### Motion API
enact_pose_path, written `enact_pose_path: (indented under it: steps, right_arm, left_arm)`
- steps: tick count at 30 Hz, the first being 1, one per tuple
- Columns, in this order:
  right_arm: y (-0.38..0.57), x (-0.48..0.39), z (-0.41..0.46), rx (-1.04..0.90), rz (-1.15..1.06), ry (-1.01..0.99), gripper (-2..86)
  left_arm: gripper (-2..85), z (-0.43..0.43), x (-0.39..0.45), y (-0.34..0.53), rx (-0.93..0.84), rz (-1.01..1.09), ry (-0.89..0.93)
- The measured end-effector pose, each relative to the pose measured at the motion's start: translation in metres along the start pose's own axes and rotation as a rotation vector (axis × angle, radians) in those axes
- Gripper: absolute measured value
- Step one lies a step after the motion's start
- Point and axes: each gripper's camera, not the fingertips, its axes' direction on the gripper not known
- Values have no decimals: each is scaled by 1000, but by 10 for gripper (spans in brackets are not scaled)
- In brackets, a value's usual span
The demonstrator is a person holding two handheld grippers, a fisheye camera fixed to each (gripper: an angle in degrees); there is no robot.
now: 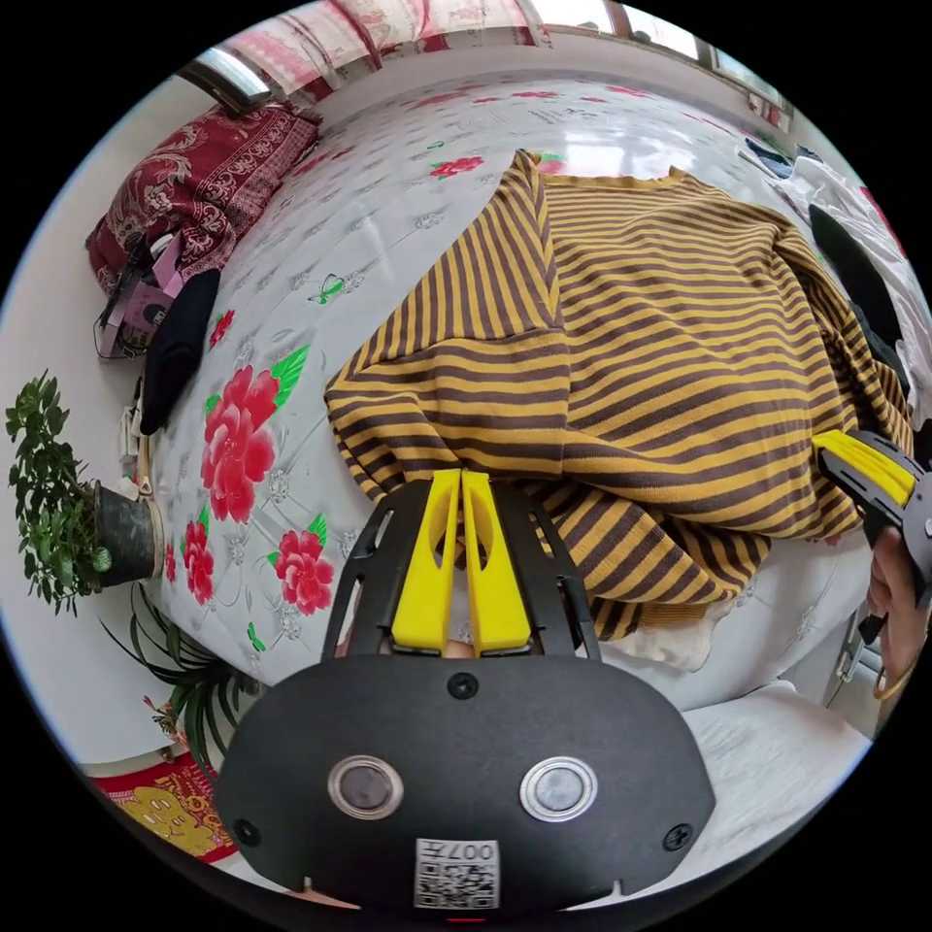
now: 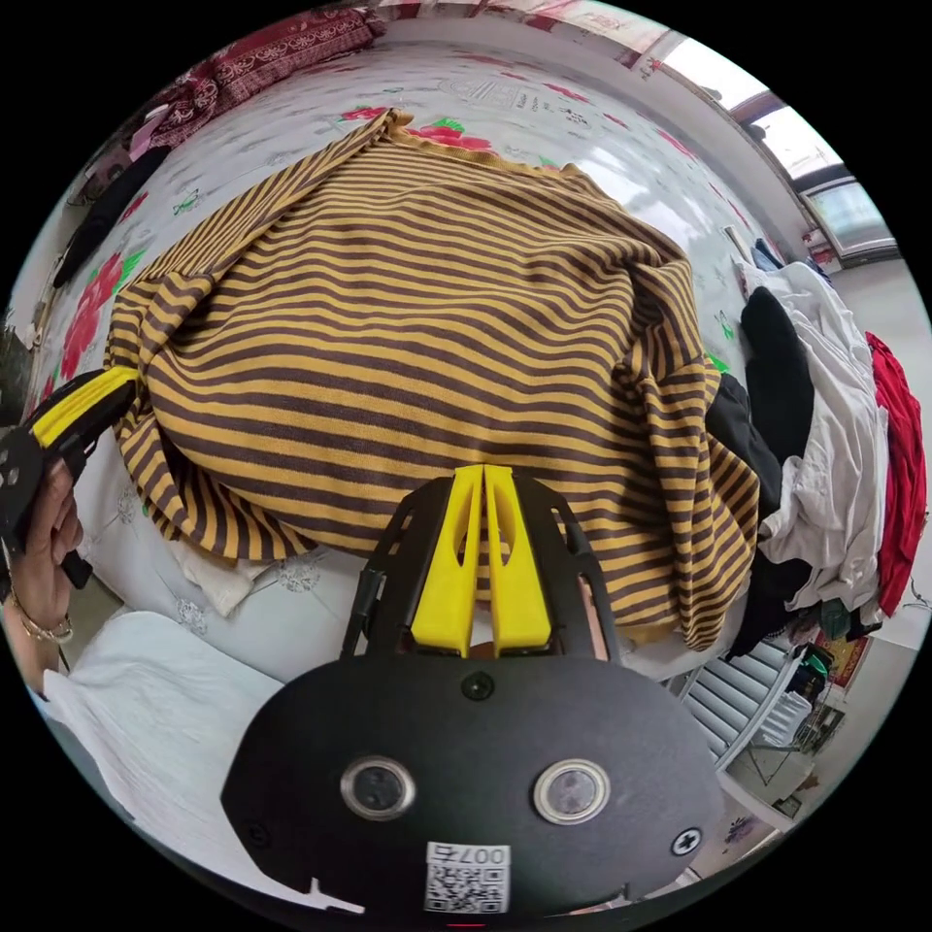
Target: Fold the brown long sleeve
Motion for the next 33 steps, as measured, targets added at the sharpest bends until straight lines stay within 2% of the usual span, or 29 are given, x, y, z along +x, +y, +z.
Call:
enact_pose_path:
  steps: [8, 16, 33]
  right_arm:
    - [5, -2, 2, 28, -7, 5, -3]
    - [9, -11, 5, 44, -16, 47, -3]
    - [14, -9, 10, 62, 4, 25, -3]
  left_arm:
    - [-10, 6, -23, 11, 33, -91, 131]
    - [-10, 8, -10, 15, 39, -67, 54]
    - [-10, 12, -6, 19, 36, -73, 43]
